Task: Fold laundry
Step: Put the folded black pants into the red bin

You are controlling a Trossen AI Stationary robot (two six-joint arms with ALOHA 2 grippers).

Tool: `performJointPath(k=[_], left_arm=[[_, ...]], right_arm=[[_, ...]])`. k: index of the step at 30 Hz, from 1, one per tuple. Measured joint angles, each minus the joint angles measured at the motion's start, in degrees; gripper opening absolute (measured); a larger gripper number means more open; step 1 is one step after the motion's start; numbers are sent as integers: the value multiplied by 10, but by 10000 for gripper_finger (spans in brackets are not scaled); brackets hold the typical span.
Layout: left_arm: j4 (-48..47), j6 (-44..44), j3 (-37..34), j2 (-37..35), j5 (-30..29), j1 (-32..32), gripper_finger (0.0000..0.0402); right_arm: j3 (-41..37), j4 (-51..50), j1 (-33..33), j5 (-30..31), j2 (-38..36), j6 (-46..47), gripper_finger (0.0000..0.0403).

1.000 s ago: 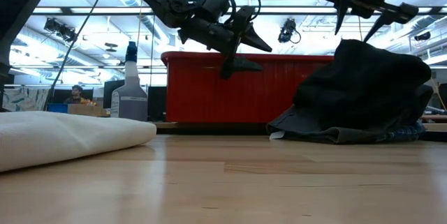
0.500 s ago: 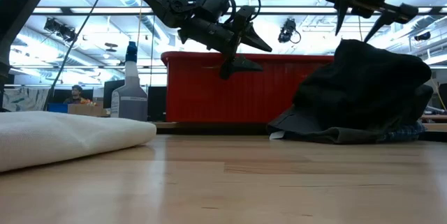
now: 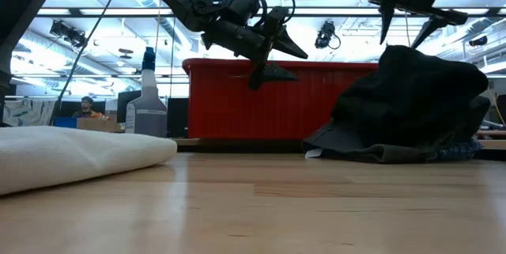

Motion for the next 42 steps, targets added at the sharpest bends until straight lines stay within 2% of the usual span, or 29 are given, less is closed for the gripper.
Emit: performJointPath(k=[7, 14, 18, 26, 30, 38, 42], left_arm=[[0, 0, 0, 0, 0, 0, 288], [0, 0, 0, 0, 0, 0, 288], [0, 0, 0, 0, 0, 0, 288], [0, 0, 0, 0, 0, 0, 288], [2, 0, 0, 0, 0, 0, 288], [72, -1, 0, -1, -31, 0, 288], [90, -71, 0, -1, -34, -6, 288]], right_arm=[[0, 5, -6, -12, 0, -138, 297], [0, 21, -12, -17, -3, -225, 297], [0, 20, 14, -12, -7, -244, 297], [0, -3, 69, 44, -57, -279, 297], [0, 3, 75, 45, -80, -292, 297], [0, 3, 75, 54, -144, -289, 297], [0, 3, 75, 63, -167, -284, 297]])
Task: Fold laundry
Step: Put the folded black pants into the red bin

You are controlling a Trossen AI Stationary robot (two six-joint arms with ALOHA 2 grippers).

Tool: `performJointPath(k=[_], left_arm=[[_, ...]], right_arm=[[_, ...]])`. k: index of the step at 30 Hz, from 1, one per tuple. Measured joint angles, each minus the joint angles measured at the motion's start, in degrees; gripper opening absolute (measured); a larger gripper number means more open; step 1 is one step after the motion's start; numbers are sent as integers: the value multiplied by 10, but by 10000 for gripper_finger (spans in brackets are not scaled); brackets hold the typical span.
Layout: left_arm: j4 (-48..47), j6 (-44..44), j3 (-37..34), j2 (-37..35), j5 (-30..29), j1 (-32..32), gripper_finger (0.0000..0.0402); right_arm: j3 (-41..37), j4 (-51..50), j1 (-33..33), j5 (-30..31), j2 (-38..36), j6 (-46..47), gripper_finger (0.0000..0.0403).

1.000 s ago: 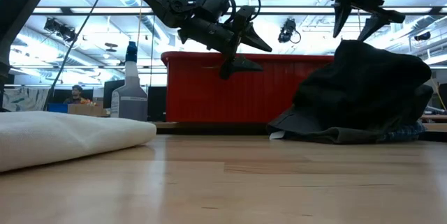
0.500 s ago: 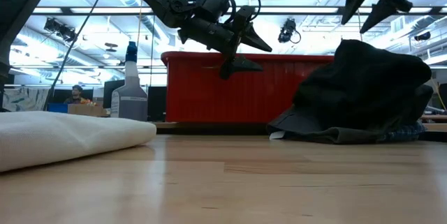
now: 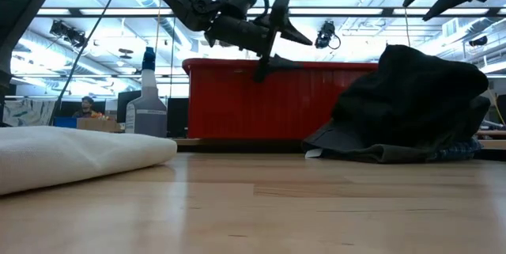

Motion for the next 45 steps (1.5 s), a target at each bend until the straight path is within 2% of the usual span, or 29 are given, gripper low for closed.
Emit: performJointPath(k=[3, 4, 6, 10, 13, 16, 21, 26, 28, 33, 37, 41, 45], left_arm=[[-1, -102, 0, -3, 9, -5, 288], [2, -139, 0, -6, 28, -4, 288], [3, -160, 0, -13, 79, 5, 288], [-18, -103, -1, -40, 171, 16, 288], [-59, -35, 0, -98, 193, 16, 288], [-149, 40, 1, -162, 147, 23, 288], [-315, 140, 0, -276, -13, 25, 288], [-431, 161, 0, -368, -166, 23, 288], [-451, 131, 0, -396, -201, 24, 288], [-423, 50, 0, -440, -203, 22, 288], [-426, 65, 0, -454, -203, 17, 288], [-501, 71, 0, -458, -201, 17, 288], [-624, 90, 0, -472, -180, 15, 288]], right_arm=[[0, 0, 0, 2, -11, 7, 297], [0, 0, 0, 5, -12, 10, 297], [0, 0, 0, 12, -16, 12, 297], [0, 0, 0, 24, -22, 12, 297], [0, 0, 0, 26, -22, 12, 297], [0, 0, 0, 26, -22, 12, 297], [0, 0, 0, 39, -22, 12, 297], [0, 0, 0, 41, -22, 12, 297], [0, 0, 0, 41, -22, 13, 297], [0, 0, -1, 54, -22, 21, 297], [0, 0, -1, 66, -22, 25, 297], [0, 0, -1, 70, -22, 31, 297], [0, 0, -1, 67, -22, 38, 297]])
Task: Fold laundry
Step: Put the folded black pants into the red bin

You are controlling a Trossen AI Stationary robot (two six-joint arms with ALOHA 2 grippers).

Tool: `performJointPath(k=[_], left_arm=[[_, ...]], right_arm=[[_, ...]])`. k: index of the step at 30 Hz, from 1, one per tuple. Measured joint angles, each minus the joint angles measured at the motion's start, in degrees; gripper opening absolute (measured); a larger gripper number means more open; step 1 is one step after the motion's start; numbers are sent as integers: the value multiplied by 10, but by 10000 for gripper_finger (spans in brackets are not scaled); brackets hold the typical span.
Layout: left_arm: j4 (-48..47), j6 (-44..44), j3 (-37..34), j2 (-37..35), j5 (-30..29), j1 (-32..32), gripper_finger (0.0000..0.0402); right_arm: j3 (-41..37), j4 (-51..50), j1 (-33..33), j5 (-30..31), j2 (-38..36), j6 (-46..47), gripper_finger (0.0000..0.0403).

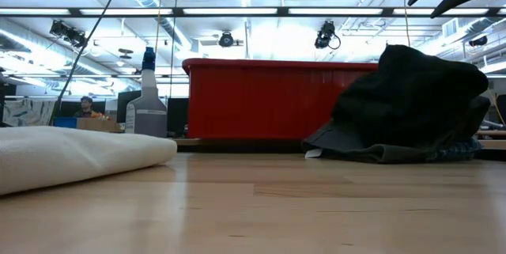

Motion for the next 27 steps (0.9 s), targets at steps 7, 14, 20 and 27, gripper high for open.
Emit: performJointPath(k=[7, 14, 20, 27], left_arm=[[-41, 54, 0, -89, -156, -20, 288], [-41, 68, -37, -189, -253, -39, 288], [-5, 1, -165, -276, -261, -39, 288], [73, -96, -336, -349, -240, -39, 288]], right_arm=[[0, 0, 0, -10, 0, -11, 297], [-38, 33, 0, -11, -15, -30, 297], [-142, 136, 0, -60, -64, -22, 297], [-257, 220, 0, -100, -126, 15, 297]])
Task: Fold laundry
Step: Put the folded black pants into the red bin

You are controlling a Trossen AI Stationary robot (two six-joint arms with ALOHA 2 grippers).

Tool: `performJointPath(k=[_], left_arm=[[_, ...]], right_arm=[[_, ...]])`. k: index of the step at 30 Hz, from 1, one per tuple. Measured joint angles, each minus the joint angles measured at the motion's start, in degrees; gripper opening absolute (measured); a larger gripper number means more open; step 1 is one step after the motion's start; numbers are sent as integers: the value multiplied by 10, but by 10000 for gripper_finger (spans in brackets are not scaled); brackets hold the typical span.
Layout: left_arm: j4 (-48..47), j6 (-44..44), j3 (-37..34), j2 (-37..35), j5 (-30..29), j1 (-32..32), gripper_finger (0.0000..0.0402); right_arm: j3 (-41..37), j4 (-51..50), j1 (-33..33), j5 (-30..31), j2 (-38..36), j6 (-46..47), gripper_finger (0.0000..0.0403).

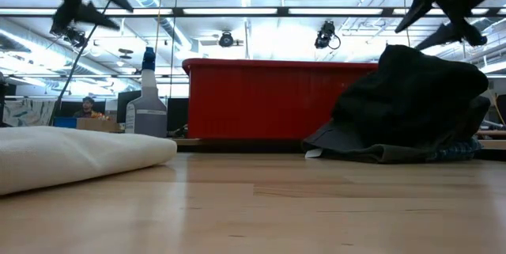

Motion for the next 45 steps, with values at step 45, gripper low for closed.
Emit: performJointPath(k=[45], left_arm=[[277, -158, -259, 12, 139, -77, 288]], right_arm=[[-154, 196, 0, -129, -140, 126, 292]])
